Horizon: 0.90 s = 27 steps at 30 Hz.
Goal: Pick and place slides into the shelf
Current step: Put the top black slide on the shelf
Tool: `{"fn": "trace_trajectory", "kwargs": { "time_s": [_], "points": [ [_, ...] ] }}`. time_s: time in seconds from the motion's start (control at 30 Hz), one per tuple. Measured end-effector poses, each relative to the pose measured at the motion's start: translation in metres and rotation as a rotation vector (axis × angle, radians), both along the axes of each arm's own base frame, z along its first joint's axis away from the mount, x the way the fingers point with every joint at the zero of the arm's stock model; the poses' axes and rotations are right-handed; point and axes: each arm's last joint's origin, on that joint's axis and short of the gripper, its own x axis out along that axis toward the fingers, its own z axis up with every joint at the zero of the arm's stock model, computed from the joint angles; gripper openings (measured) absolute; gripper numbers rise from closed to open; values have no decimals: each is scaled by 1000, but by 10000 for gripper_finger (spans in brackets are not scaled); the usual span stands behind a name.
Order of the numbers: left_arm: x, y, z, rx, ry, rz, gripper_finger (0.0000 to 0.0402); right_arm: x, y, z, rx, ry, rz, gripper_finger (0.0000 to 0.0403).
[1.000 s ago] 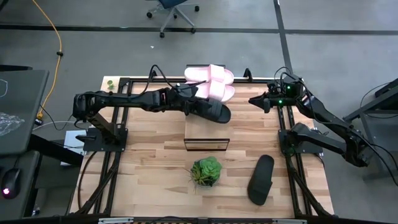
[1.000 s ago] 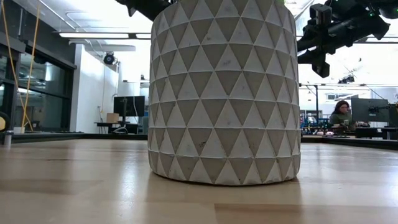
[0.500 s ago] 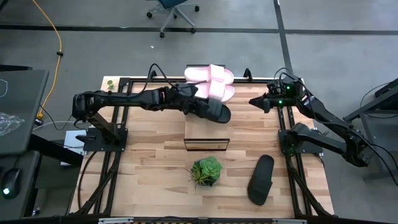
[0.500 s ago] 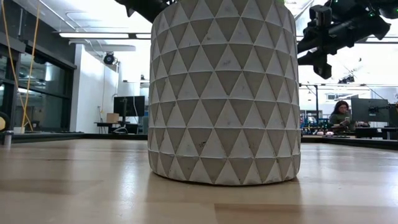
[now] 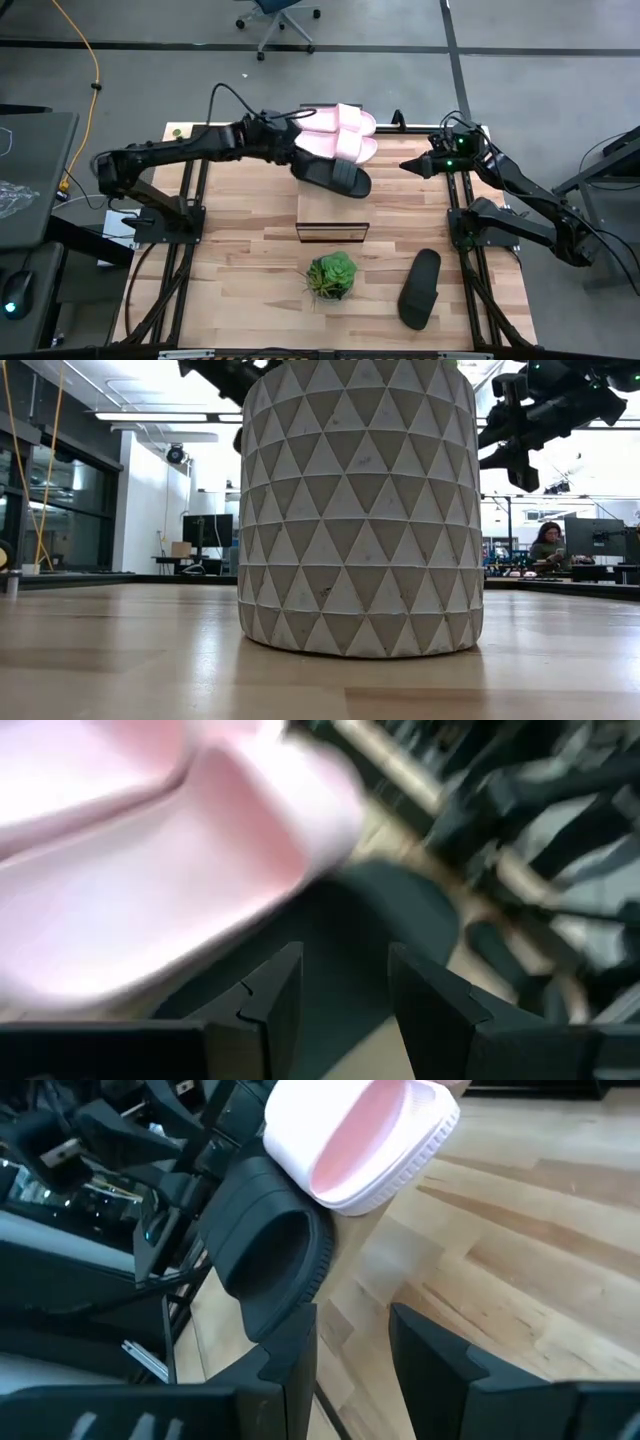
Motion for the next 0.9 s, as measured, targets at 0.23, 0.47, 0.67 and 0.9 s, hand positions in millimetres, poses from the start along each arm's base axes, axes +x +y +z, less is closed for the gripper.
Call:
{"fn": "trace_trajectory", "kwargs": {
  "time_s": [0.23, 0.47, 0.67, 0.9],
  "points": [
    [-30, -10, 1, 6, 202, -73, 138, 4, -6, -1, 54, -12, -53, 117],
    [-41, -15, -3, 55, 333, -137, 138, 16, -11, -5, 231, -37, -62, 117],
    [-41, -14, -5, 110, 374, -151, 138, 33, -6, -7, 337, -59, 6, 117],
    [-42, -14, -5, 154, 402, -180, 138, 46, 6, -13, 434, -5, 55, 117]
  ]
}}
